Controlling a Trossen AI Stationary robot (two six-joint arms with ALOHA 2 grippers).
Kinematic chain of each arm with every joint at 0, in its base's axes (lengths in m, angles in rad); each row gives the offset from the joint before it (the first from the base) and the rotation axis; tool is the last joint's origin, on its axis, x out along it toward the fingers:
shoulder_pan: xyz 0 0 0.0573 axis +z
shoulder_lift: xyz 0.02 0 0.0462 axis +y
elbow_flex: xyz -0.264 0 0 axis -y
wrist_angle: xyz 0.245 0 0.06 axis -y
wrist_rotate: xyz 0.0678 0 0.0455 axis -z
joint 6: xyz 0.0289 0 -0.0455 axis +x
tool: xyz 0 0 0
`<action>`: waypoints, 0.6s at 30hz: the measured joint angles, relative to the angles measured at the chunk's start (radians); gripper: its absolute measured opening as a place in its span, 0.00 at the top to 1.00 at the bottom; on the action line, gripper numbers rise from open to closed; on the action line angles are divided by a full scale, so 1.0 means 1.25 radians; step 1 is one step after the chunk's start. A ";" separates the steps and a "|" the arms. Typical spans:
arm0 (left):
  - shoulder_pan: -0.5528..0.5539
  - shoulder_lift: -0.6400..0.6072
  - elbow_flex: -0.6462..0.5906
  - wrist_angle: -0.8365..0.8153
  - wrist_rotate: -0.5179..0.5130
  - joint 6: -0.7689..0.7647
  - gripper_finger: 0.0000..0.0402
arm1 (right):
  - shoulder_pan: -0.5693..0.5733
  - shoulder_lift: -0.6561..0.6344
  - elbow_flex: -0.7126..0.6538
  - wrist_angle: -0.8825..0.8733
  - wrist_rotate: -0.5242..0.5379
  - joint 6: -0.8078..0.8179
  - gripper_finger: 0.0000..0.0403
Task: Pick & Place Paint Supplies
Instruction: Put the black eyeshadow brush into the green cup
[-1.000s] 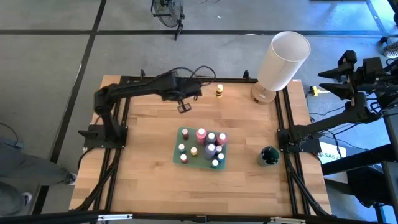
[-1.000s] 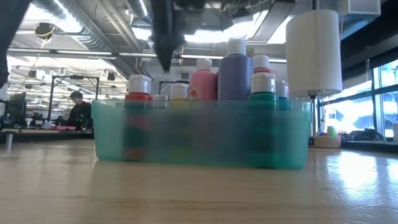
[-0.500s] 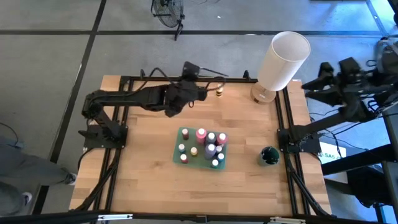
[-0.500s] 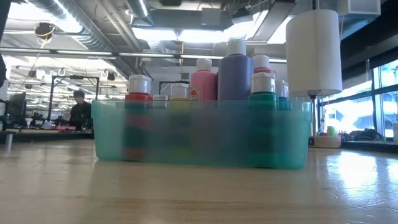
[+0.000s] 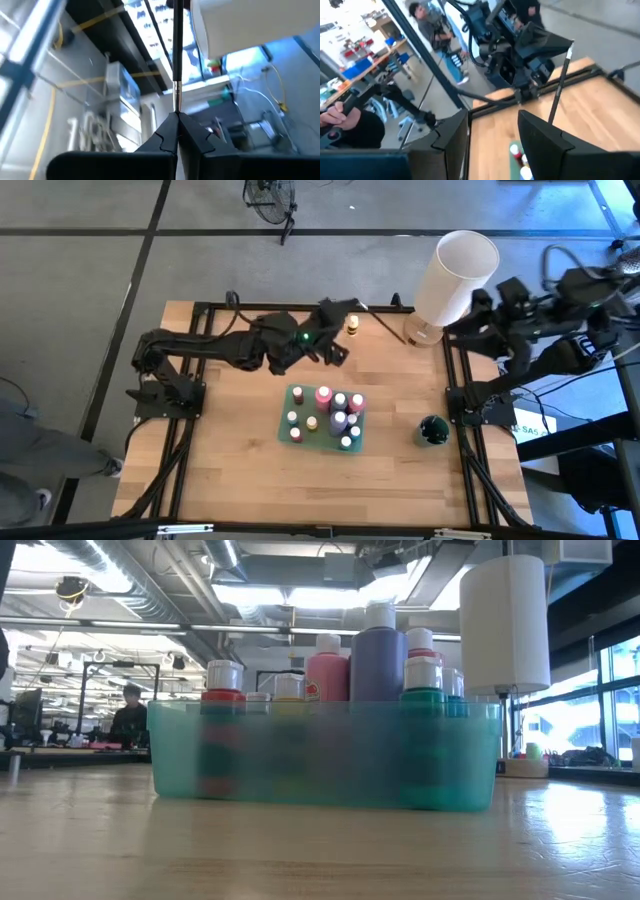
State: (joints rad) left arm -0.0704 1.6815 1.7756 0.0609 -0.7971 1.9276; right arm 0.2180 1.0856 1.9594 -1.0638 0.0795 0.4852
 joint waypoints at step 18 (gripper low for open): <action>-0.052 0.048 0.001 0.120 0.184 0.068 1.00 | -0.044 0.076 0.000 0.038 -0.130 0.116 0.56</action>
State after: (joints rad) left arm -0.1355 1.7414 1.7763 0.2114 -0.5674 2.0132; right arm 0.1635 1.1807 1.9591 -1.0159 -0.0830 0.6296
